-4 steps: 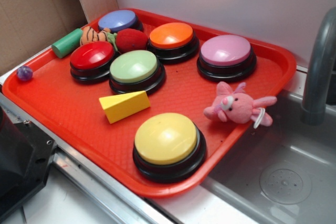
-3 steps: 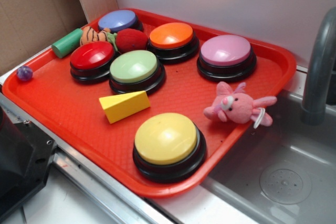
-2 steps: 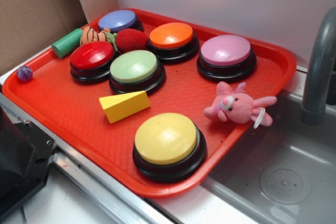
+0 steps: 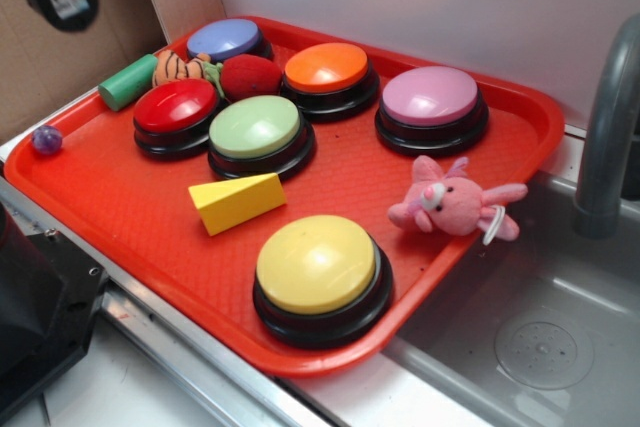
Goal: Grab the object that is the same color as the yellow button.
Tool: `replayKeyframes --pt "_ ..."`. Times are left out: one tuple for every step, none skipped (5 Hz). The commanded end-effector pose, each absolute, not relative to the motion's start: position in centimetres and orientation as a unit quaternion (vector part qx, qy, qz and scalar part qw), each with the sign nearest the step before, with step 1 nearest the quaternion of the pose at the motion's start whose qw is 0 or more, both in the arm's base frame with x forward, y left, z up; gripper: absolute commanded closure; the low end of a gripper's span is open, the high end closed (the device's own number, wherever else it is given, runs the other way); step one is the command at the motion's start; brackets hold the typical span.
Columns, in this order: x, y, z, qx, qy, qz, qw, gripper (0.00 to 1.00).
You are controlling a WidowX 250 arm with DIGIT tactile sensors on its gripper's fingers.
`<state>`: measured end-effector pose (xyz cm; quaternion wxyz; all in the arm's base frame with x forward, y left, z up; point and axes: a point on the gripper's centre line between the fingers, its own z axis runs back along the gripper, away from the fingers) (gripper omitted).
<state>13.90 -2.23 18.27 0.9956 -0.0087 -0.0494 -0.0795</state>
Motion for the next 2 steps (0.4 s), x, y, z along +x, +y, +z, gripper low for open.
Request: replayKeyframes --pt "16.9 -3.1 12.4 -0.028 -0.070 -0.113 0.991 0.00" --pt "17.4 -3.3 10.0 -0.035 -0.065 -0.116 0.990 0.00"
